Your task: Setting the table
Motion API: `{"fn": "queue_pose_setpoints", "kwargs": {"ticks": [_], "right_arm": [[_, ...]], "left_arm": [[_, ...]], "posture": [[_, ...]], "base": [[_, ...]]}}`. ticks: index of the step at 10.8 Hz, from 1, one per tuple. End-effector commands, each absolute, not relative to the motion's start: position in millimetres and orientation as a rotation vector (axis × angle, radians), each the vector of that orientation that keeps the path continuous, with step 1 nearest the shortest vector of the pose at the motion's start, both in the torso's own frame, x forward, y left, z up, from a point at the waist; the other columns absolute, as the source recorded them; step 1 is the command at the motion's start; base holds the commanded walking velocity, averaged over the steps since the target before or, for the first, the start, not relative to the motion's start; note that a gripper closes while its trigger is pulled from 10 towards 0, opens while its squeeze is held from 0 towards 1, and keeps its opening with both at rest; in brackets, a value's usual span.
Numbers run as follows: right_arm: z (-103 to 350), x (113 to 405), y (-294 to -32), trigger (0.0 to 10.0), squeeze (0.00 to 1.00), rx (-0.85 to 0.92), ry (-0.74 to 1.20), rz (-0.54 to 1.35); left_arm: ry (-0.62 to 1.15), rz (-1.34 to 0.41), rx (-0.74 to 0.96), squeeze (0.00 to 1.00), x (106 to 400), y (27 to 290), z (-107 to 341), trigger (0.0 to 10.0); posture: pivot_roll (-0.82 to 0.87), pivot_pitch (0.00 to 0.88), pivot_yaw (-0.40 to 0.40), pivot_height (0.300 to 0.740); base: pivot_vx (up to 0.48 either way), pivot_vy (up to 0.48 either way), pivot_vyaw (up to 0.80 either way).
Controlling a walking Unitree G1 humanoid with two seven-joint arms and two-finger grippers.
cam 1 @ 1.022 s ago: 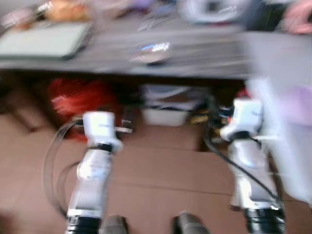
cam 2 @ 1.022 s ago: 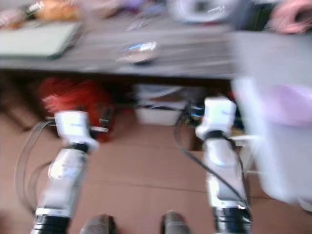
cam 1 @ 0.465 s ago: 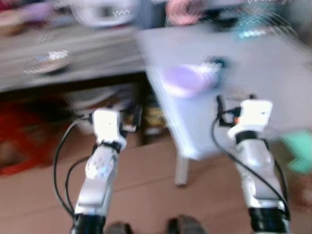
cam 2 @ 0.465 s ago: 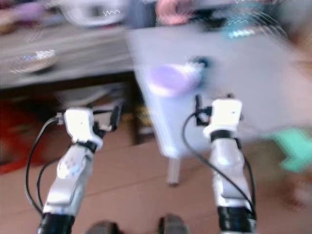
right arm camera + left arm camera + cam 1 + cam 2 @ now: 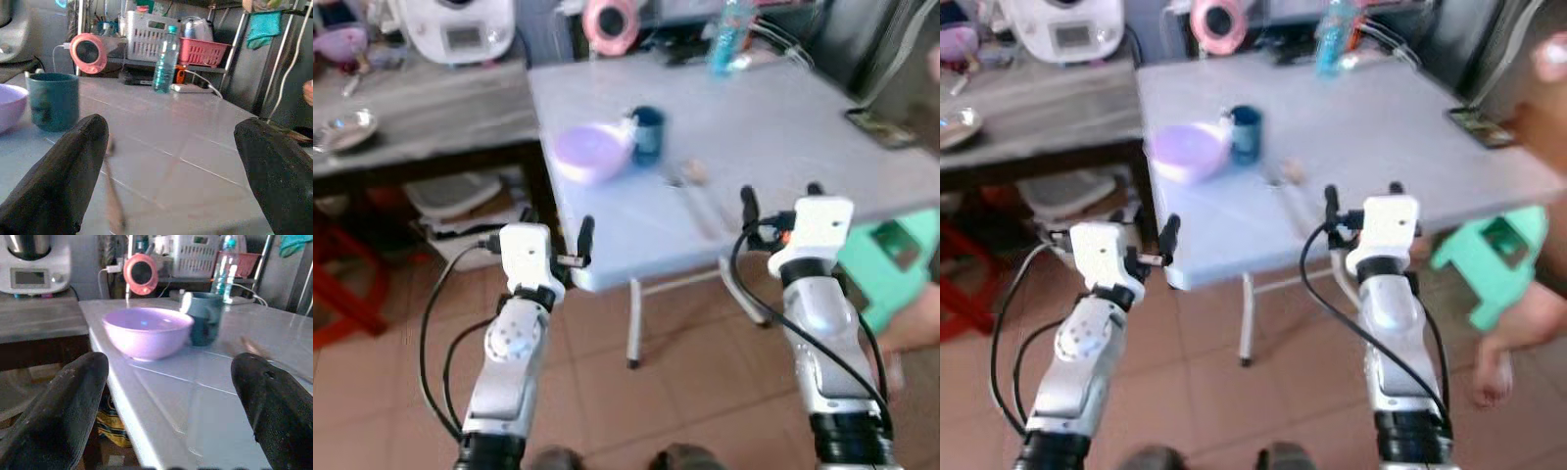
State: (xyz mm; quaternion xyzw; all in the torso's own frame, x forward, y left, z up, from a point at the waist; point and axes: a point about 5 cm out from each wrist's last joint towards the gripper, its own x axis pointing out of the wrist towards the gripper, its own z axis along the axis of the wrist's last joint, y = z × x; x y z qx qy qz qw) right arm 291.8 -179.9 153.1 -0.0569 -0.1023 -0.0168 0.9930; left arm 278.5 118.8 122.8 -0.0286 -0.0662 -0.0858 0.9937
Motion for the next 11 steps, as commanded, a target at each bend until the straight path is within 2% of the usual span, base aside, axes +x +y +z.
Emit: {"fn": "queue_pose_setpoints", "kwargs": {"ticks": [1,4,11], "right_arm": [[156.0,291.5,-173.9,10.0,0.0,-0.105,-0.223,-0.014],[157.8,291.3,-172.9,10.0,0.0,-0.127,-0.236,0.0],[160.4,292.2,-169.0,10.0,0.0,-0.125,-0.26,0.029]], "left_arm": [[-0.131,-0.162,-0.051,0.0,277.1,123.4,122.1,10.0],[-0.15,-0.19,-0.06,0.0,275.9,120.7,124.8,10.0],[-0.157,-0.202,-0.065,0.0,277.2,119.5,125.9,10.0]], "posture": [[-0.08,0.089,0.021,0.74],[-0.08,0.092,0.023,0.74],[-0.08,0.088,0.026,0.74]], "base": [[0.0,0.0,0.0],[0.096,0.0,0.0],[0.356,0.0,0.46]]}}
